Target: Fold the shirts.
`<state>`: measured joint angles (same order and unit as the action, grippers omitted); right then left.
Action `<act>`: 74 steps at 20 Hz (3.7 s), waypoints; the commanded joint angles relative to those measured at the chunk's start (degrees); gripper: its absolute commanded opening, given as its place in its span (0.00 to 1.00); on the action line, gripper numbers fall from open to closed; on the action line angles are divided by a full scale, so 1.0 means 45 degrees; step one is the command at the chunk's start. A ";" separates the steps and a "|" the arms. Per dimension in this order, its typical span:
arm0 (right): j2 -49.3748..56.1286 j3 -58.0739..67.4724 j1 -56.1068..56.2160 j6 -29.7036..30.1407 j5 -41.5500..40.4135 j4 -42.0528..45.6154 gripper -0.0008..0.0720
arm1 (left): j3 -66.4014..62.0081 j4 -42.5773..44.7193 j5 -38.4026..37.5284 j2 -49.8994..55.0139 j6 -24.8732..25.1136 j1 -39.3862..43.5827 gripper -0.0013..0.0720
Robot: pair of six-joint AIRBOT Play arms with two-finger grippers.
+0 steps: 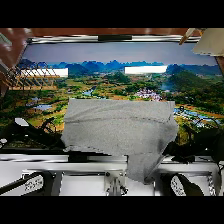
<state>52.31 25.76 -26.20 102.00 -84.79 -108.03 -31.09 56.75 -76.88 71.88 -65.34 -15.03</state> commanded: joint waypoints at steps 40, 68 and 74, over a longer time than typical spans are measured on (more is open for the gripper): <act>1.0219 1.2779 0.3405 -0.2142 0.3852 0.0083 0.32 | -1.1866 -0.1394 0.0277 0.6878 -0.2215 0.1729 0.42; 1.1759 1.2439 0.2113 -0.0486 0.0719 -0.1593 0.09 | -1.2769 -0.1394 -0.1049 0.3803 -0.2322 0.3337 0.86; 0.9364 1.3226 0.2113 -0.0107 0.0583 -0.2671 0.09 | -1.2750 -0.1637 0.1409 0.4138 -0.2837 0.5673 0.13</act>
<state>99.33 83.66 -16.69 101.30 -81.03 -116.66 -88.49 50.26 -76.55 89.60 -77.12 5.28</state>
